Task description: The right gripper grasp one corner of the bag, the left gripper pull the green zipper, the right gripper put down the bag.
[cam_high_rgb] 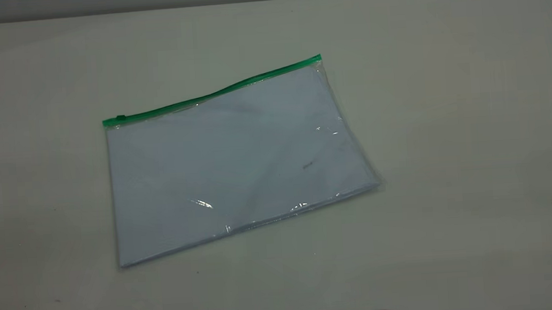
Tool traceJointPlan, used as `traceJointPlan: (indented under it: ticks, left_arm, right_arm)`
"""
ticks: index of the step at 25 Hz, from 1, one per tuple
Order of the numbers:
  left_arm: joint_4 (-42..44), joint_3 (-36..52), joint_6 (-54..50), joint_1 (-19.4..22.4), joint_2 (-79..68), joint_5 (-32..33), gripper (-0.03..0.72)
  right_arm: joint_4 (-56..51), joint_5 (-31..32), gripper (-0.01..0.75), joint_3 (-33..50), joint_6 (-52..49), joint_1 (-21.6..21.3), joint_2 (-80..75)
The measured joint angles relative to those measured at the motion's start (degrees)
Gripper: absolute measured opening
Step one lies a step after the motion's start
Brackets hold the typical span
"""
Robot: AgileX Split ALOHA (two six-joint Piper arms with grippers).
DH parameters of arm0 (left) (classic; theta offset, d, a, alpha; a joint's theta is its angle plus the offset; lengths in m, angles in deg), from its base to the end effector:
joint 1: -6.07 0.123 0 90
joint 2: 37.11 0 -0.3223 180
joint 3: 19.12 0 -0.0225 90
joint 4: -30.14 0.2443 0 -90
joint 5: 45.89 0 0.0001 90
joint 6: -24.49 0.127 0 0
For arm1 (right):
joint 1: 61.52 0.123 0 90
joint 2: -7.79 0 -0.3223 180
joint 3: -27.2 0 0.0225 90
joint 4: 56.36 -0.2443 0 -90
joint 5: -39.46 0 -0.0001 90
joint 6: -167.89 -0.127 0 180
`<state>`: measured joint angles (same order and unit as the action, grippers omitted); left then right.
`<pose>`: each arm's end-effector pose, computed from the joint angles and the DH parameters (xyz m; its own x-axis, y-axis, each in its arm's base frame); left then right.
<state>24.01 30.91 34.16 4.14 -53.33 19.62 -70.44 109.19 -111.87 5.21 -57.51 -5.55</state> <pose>-0.0009 -0.0123 0.2480 -0.6457 0.1452 -0.7496 0.1876 0.9818 0.0286 -0.0272 0.0272 0.2901 -0.4816 -0.2426 -0.8422 -0.3697 0.9275 -0.0558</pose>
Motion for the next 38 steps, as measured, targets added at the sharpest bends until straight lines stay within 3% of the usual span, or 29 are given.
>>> traceJointPlan:
  ticks: [10, 38]
  left_arm:
    - [0.0, 0.2, -0.1, 0.0, 0.0, -0.3, 0.479]
    - [0.0, 0.2, -0.4, 0.0, 1.1, -0.3, 0.479]
  right_arm:
    - [3.4, -3.7, 0.499, 7.9, -0.6, 0.0, 3.1]
    - [6.1, -4.5, 0.499, 9.5, -2.7, 0.0, 7.4]
